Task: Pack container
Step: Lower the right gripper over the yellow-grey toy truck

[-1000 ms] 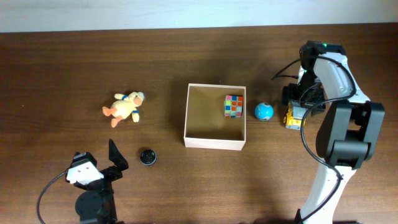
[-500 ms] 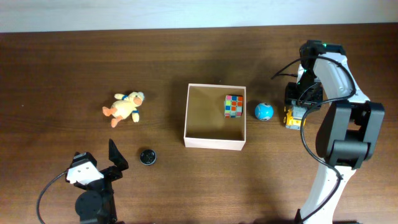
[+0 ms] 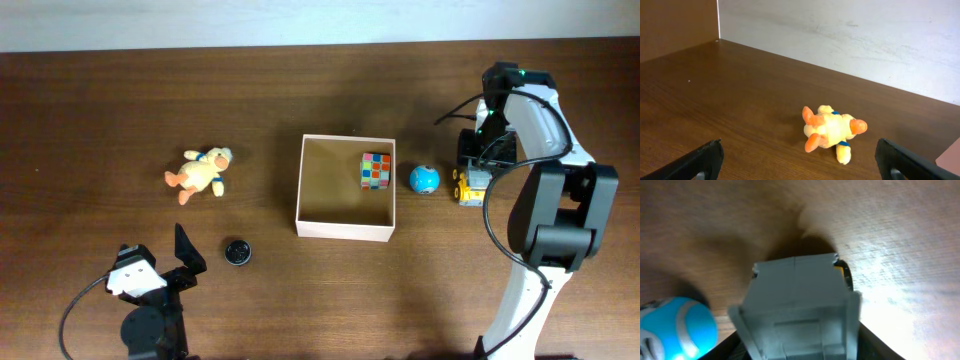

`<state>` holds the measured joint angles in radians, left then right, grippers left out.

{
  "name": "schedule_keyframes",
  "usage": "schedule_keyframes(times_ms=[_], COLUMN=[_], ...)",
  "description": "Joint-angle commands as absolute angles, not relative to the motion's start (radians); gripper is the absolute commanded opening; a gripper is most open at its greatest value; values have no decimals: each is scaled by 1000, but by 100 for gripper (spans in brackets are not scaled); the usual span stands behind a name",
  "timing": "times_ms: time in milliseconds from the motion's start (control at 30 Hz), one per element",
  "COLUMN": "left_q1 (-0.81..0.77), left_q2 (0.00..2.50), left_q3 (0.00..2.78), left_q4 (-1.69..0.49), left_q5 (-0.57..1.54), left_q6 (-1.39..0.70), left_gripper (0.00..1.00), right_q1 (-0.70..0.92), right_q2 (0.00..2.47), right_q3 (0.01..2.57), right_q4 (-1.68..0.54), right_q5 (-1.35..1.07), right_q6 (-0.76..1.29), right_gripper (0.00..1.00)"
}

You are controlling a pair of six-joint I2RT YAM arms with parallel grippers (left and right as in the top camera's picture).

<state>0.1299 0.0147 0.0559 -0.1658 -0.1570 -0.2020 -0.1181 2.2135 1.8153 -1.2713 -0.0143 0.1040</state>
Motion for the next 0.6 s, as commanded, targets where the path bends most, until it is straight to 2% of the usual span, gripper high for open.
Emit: schedule_keyframes(times_ms=[0,567], left_q1=[125,125], left_q2=[6,6], left_q3=[49,49], left_q4=[-162,-162], left_q5=[-150,-150], left_q6=[-186,-186], left_gripper=[99,99], right_q1=[-118,-118], right_q2=[2218,2218], right_q3=[1809,1809], right_q4=[-1258,-1248], right_q5=[-76,-75], right_q6=[82,63], right_gripper=[54,51])
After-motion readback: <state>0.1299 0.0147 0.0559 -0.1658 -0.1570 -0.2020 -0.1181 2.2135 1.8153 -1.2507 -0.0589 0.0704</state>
